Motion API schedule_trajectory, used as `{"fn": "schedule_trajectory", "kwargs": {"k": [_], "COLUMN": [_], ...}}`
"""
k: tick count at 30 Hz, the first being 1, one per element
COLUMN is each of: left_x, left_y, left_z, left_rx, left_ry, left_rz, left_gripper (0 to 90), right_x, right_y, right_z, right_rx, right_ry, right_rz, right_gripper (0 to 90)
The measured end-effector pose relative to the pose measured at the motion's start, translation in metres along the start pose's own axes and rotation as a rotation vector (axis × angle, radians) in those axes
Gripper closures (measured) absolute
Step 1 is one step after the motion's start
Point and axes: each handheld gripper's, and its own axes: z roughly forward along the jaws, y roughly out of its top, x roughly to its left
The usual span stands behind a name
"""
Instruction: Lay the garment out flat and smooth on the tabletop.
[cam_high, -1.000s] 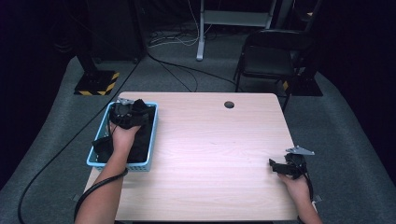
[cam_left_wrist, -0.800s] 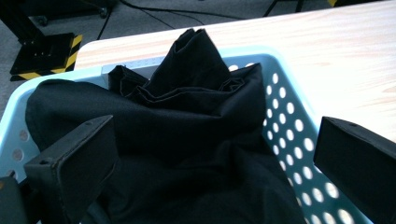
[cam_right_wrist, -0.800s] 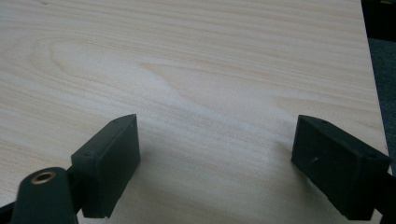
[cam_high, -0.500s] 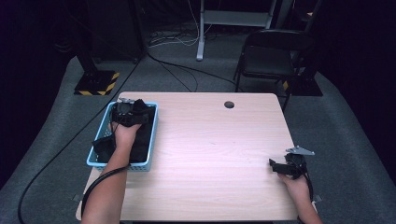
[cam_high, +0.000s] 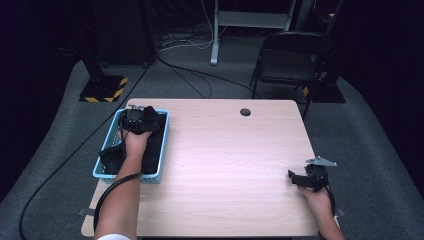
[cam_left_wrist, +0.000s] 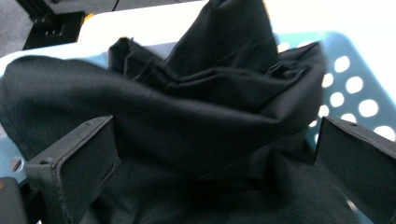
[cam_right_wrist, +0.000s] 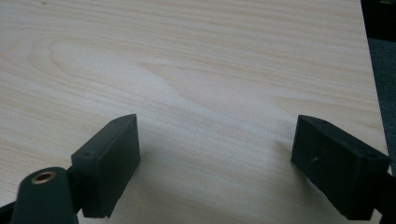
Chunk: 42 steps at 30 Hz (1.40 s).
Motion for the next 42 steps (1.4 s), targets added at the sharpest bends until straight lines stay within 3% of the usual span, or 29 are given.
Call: {"fn": "schedule_trajectory", "kwargs": {"k": [4, 14, 19, 25, 31, 38, 42], "left_x": [0.004, 0.004, 0.007, 0.008, 0.014, 0.014, 0.012], "left_y": [-0.003, -0.009, -0.014, -0.014, -0.020, -0.021, -0.020], "left_z": [0.007, 0.025, 0.033, 0.034, 0.040, 0.041, 0.042], "left_rx": [0.024, 0.096, 0.097, 0.099, 0.105, 0.101, 0.104], "left_ry": [-0.003, 0.004, -0.029, -0.041, -0.114, -0.140, -0.143], "left_rz": [-0.027, -0.039, -0.087, -0.100, -0.127, -0.134, -0.118], "left_gripper": [0.0, 0.0, 0.0, 0.0, 0.0, 0.0, 0.0], "right_x": [0.000, 0.000, 0.000, 0.000, 0.000, 0.000, 0.000], "right_y": [0.000, 0.000, 0.000, 0.000, 0.000, 0.000, 0.000], "right_z": [0.000, 0.000, 0.000, 0.000, 0.000, 0.000, 0.000], "right_rx": [0.000, 0.000, 0.000, 0.000, 0.000, 0.000, 0.000], "right_ry": [0.000, -0.001, -0.002, -0.003, -0.008, -0.011, -0.013], "right_rz": [0.000, 0.000, 0.001, 0.002, 0.005, 0.007, 0.010], "right_gripper": [14.0, 14.1, 14.1, 14.1, 14.1, 14.1, 14.1]}}
